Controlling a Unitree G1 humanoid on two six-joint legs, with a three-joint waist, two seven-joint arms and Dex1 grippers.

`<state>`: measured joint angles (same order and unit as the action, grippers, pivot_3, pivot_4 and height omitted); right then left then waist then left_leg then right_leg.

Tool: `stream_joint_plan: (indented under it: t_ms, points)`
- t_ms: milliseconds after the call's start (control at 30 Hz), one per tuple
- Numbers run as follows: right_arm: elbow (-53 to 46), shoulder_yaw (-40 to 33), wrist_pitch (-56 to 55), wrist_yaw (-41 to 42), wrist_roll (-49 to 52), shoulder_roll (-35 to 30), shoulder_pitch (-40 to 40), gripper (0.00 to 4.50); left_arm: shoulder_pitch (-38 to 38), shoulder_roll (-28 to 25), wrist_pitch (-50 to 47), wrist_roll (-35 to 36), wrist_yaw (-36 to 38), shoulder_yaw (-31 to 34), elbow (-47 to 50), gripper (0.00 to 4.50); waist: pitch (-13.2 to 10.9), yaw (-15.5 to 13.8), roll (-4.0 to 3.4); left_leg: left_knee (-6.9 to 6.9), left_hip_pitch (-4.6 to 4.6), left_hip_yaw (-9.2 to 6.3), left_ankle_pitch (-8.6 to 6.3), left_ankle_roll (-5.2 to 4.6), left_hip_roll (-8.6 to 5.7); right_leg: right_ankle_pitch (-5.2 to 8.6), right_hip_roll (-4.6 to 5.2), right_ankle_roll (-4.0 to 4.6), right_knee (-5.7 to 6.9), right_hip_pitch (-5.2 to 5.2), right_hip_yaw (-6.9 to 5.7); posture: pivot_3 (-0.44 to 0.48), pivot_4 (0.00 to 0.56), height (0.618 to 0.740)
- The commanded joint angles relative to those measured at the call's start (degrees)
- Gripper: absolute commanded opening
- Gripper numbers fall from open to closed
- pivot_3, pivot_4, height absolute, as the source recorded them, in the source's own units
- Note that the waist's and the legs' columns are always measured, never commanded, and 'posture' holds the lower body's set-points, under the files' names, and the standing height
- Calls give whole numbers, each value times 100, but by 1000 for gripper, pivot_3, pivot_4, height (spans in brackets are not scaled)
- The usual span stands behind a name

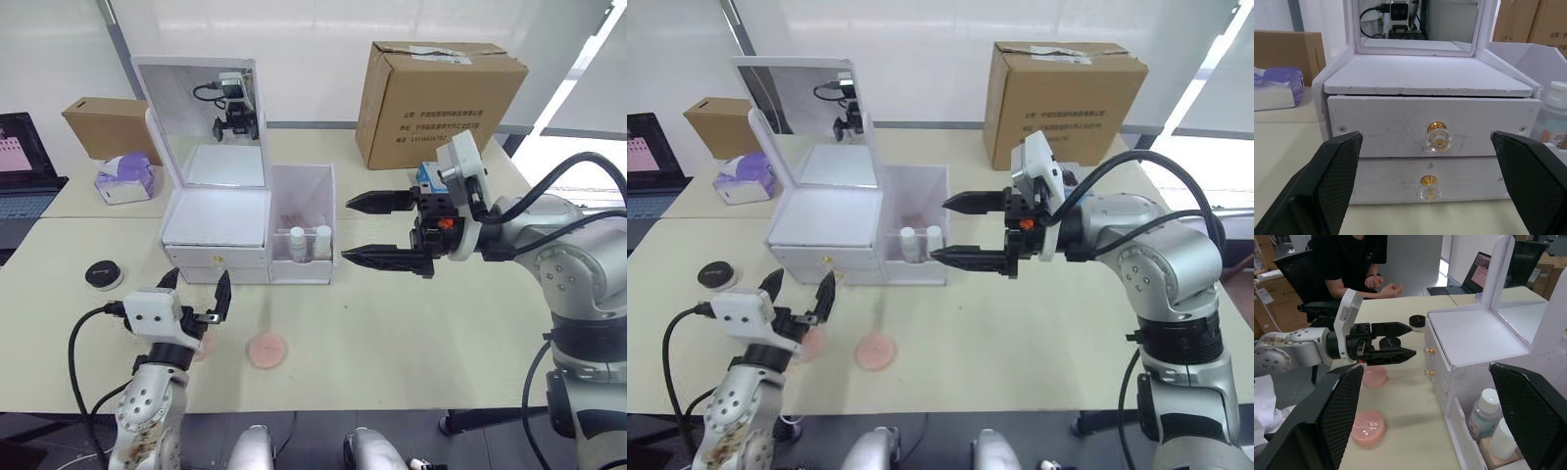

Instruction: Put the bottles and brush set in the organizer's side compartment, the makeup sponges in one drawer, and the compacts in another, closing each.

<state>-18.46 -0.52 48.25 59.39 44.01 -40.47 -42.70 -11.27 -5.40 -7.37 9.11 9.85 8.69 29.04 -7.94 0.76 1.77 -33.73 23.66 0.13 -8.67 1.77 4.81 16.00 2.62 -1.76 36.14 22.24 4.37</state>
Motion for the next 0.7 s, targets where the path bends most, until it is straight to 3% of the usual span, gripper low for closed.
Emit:
stream_joint_plan:
  t_ms: [33, 100, 200, 533, 700]
  points:
    - [-208, -115, 15, -101, 56, -80, -20, 4441, 139, 165, 139, -122, -206, -210, -147, 4500, 0, 8, -1, 0, 1, -1, 0, 0, 0, -2, -2, -7, 0, 1, 0, 0, 150, 738]
    - [-221, -136, 18, -169, 62, -82, -17, 4441, 222, 232, 201, -200, -293, -273, -240, 4500, 0, 6, -1, -1, 1, -2, -1, -1, 0, -1, -2, -13, 1, 1, -1, 0, 150, 738]
    - [-249, -164, 15, -264, 61, -101, -1, 4500, 371, 359, 288, -337, -523, -280, -491, 3909, 1, 6, -1, -2, 3, -3, -1, -1, 0, -2, -2, -33, 0, 2, -1, 0, 150, 738]
    - [-344, -197, 14, -488, 79, -139, 66, 4500, 788, 387, 526, -283, -596, -331, -953, 701, 1, 1, -2, -6, 8, -5, -1, -1, -1, -15, -2, -46, -1, 2, -2, 0, 150, 738]
    - [-327, -203, 27, -546, 98, -117, 60, 4500, 763, 365, 628, -238, -544, -354, -985, 556, 2, 2, -3, -5, 8, -6, -1, -1, -1, -14, -2, -47, -1, 2, -2, 0, 150, 738]
